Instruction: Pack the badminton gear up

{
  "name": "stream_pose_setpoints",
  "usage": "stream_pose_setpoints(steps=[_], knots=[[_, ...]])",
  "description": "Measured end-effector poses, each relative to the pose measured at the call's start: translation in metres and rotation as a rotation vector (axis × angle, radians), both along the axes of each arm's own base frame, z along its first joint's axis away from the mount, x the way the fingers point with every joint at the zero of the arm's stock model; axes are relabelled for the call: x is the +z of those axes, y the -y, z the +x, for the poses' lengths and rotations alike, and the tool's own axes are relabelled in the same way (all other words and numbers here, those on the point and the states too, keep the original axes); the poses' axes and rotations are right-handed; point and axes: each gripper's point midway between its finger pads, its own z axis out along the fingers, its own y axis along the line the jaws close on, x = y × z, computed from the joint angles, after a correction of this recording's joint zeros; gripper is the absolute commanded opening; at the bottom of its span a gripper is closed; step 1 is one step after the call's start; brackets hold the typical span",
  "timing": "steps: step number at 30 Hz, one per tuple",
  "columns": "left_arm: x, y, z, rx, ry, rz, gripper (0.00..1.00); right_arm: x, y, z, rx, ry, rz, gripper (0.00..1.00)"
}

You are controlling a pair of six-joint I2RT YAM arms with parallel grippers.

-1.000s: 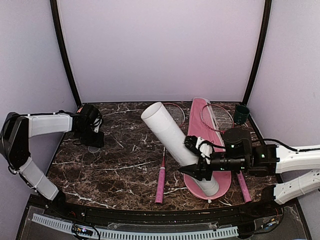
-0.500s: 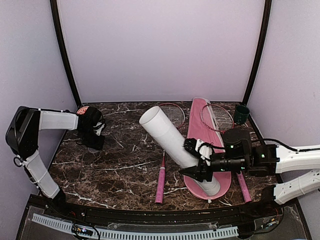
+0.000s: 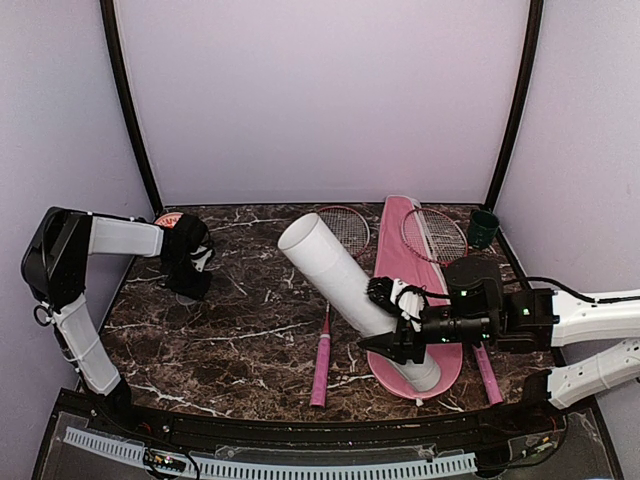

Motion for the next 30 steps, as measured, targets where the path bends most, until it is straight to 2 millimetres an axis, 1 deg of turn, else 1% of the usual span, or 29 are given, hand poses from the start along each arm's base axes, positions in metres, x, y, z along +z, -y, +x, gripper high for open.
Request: stream_pose_setpoints(steps=[3,9,12,17,20,21,23,24,26,27,29,30], knots=[[0.000,0.002,-0.001,-0.003,-0.007,-0.010,0.01,-0.001,0.000,0.000,0.000,-0.001,-0.003,0.26],[-0.001,0.004,-0.001,-0.004,-0.011,-0.020,0.05,-0.002,0.000,0.000,0.000,-0.002,-0.006,0.26],[-0.001,0.005,-0.001,-0.006,-0.019,-0.027,0.00,-0.002,0.000,0.000,0.000,-0.002,-0.007,0.26],[-0.001,0.007,-0.002,-0.006,-0.026,-0.043,0.00,-0.002,0.000,0.000,0.001,0.003,-0.009,0.26],[0.004,0.013,-0.003,-0.009,-0.028,-0.085,0.00,-0.002,0.001,0.002,-0.003,0.013,-0.012,0.26],[0.008,0.017,-0.004,-0.015,-0.025,-0.109,0.00,-0.002,0.001,0.002,-0.005,0.018,-0.012,0.26],[0.027,0.027,-0.004,-0.031,0.007,-0.174,0.00,-0.001,0.002,0.003,-0.009,0.028,-0.013,0.26],[0.042,0.032,-0.004,-0.043,0.039,-0.213,0.00,0.000,0.002,0.004,-0.011,0.033,-0.013,0.26],[0.077,0.045,-0.004,-0.077,0.117,-0.289,0.00,0.002,0.004,0.004,-0.013,0.046,-0.014,0.26],[0.098,0.053,-0.006,-0.100,0.164,-0.334,0.00,0.004,0.006,0.004,-0.016,0.053,-0.012,0.26],[0.141,0.072,-0.015,-0.168,0.258,-0.423,0.00,0.006,0.007,0.005,-0.016,0.067,-0.013,0.26],[0.158,0.081,-0.020,-0.202,0.291,-0.460,0.00,0.005,0.008,0.005,-0.016,0.073,-0.019,0.26]])
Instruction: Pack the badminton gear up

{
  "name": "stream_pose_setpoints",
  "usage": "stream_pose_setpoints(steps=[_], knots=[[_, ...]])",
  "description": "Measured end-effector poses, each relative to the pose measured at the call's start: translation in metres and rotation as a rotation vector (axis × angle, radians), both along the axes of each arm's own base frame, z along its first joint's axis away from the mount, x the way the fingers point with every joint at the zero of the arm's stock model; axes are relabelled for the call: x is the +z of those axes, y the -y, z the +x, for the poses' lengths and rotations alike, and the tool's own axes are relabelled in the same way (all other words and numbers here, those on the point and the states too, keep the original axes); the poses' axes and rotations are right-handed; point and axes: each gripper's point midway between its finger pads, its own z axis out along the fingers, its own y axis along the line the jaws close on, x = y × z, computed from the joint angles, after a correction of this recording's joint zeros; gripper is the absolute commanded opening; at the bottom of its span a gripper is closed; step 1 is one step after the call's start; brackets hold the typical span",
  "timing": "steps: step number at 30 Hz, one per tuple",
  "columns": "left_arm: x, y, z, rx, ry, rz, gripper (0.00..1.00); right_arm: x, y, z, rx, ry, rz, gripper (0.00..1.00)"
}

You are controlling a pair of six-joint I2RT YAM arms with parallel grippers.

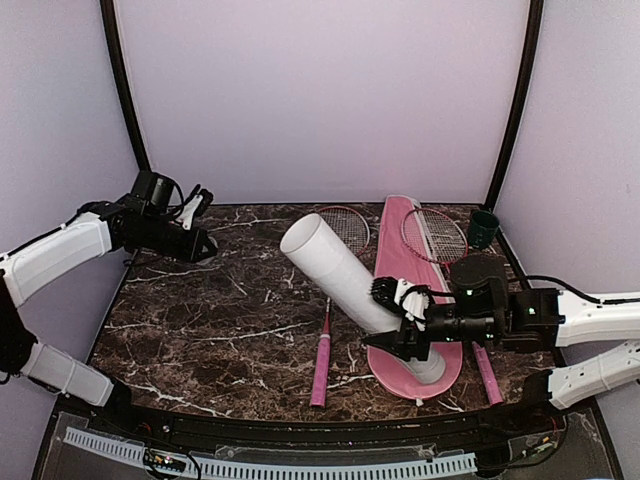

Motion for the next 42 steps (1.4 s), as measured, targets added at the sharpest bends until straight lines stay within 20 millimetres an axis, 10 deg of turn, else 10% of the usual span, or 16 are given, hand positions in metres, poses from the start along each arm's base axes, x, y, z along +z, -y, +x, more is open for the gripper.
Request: stream_pose_setpoints(steps=[10,17,29,42], knots=[[0.150,0.082,-0.095,-0.380,0.289,-0.351,0.00,-0.016,0.009,0.001,-0.002,0.028,-0.095,0.26],[0.207,0.110,-0.155,-0.608,0.358,-0.525,0.00,-0.017,0.008,0.007,-0.022,0.043,-0.140,0.26],[0.204,0.161,-0.209,-0.863,0.240,-0.619,0.00,-0.024,0.014,0.011,-0.052,0.044,-0.179,0.25],[0.195,0.182,-0.202,-0.855,0.232,-0.551,0.00,-0.027,0.016,0.012,-0.058,0.044,-0.193,0.24]])
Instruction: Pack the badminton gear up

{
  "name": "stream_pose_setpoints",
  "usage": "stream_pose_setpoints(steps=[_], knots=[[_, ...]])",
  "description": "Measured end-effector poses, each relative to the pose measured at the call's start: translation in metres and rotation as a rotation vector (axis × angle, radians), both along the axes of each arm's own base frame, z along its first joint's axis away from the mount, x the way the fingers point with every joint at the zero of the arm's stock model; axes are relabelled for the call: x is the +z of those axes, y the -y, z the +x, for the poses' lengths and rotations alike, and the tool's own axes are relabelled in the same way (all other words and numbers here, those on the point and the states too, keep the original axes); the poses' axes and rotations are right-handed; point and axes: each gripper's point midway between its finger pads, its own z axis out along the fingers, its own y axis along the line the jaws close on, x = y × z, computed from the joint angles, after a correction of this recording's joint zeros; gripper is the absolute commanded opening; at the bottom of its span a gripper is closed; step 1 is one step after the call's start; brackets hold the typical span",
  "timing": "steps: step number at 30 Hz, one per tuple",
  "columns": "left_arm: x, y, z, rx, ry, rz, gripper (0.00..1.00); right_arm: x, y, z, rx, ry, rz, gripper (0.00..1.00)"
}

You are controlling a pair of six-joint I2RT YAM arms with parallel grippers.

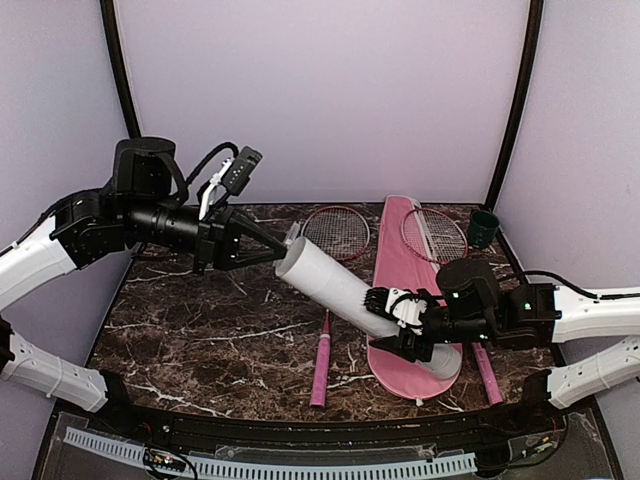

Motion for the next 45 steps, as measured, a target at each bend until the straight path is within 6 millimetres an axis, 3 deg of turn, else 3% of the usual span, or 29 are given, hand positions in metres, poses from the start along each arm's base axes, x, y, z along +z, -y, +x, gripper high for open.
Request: stream_pose_setpoints(steps=[45], knots=[[-0.030,0.012,0.006,-0.012,-0.063,0.124,0.00,-0.005,0.008,-0.002,-0.006,-0.006,-0.036,0.24]])
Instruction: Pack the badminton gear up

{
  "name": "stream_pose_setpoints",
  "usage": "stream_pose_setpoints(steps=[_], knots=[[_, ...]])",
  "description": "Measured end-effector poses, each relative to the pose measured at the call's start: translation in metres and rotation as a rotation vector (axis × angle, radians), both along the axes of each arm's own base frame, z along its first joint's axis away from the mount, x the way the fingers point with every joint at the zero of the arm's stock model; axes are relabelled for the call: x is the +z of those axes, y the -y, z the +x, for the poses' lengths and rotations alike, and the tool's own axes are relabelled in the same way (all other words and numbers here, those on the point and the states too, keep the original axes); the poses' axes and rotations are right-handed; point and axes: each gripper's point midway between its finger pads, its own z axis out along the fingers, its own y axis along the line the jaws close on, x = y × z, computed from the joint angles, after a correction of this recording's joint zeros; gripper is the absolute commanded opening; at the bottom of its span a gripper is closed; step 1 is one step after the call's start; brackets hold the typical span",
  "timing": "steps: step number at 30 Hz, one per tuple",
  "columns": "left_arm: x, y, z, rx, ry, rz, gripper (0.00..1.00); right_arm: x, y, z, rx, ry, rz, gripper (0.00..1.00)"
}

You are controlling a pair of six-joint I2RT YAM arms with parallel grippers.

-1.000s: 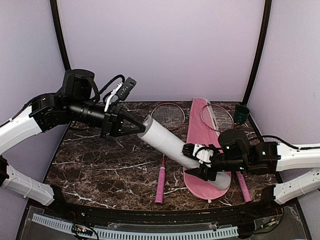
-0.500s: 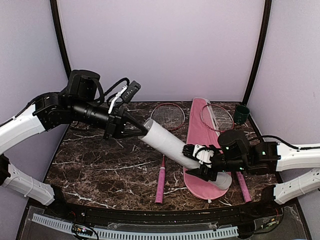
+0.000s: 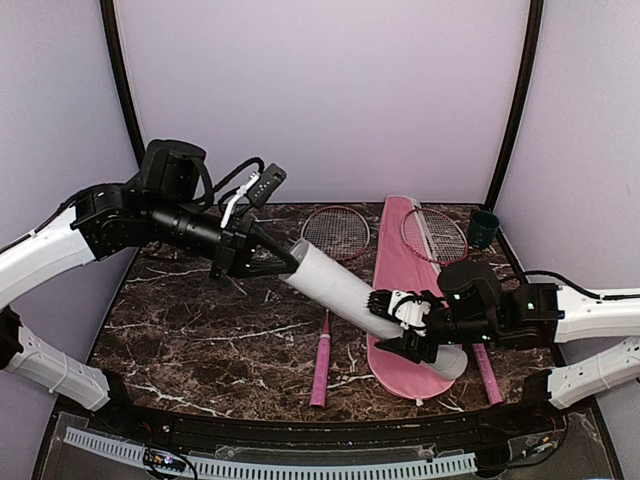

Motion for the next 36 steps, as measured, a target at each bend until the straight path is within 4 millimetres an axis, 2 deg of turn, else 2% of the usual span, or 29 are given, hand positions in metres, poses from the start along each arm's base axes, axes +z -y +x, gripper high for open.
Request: stream_pose_setpoints(steps=[16,21,29,31,36], knots=[[-0.012,0.004,0.007,-0.021,-0.062,0.026,0.00,-0.005,0.010,0.002,-0.027,0.007,-0.041,0.23],[-0.018,0.006,0.008,-0.028,-0.085,0.044,0.05,-0.008,0.014,0.002,-0.033,0.009,-0.062,0.22],[-0.023,0.010,0.005,-0.068,-0.107,0.045,0.34,-0.011,0.015,-0.001,-0.014,0.019,-0.085,0.22],[-0.023,0.010,0.005,-0.067,-0.101,0.045,0.45,-0.011,0.015,-0.002,-0.012,0.020,-0.086,0.22],[-0.021,0.009,0.007,-0.057,-0.087,0.044,0.54,-0.010,0.014,-0.002,-0.010,0.022,-0.083,0.22]])
